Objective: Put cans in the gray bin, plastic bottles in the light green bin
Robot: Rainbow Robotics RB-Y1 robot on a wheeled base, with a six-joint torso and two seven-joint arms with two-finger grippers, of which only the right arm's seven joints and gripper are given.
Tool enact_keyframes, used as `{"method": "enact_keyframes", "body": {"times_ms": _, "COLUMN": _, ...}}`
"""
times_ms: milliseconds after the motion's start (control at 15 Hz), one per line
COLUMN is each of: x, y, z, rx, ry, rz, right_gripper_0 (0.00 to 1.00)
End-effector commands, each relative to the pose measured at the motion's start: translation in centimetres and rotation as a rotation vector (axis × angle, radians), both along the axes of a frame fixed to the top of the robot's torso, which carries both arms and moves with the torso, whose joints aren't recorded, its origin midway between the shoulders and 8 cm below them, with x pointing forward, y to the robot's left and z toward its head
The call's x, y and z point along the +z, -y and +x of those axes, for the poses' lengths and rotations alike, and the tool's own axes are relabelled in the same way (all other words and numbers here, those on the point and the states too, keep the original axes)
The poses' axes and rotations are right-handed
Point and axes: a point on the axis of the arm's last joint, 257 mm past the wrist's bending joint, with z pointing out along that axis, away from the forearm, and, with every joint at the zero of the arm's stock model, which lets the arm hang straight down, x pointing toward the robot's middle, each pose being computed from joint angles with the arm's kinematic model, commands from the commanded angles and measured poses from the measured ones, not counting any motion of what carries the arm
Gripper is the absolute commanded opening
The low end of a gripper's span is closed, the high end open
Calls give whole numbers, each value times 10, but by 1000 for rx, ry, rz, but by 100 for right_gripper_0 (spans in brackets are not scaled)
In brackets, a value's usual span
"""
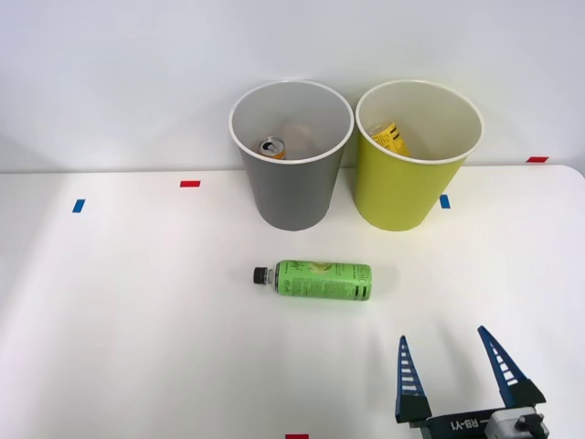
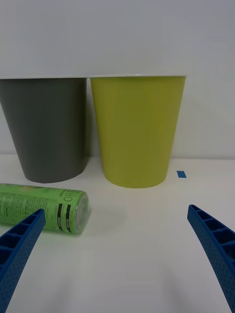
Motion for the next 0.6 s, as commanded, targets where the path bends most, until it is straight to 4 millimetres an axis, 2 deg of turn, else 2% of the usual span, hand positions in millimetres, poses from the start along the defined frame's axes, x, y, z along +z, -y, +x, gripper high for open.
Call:
{"method": "enact_keyframes", "body": {"times_ms": 67, "x": -9, "y": -3, "z": -8, "rx": 14, "ry": 0, "rz": -45, "right_gripper_0": 100}}
{"method": "enact_keyframes", "body": {"times_ms": 400, "x": -15, "y": -2, "z": -23, "rx": -11, "ry": -12, "rz": -103, "right_gripper_0": 100}}
{"method": "enact_keyframes", "body": {"times_ms": 600, "x": -26, "y": 7, "z": -35, "rx": -59, "ry": -50, "rz": -174, "right_gripper_0": 100}}
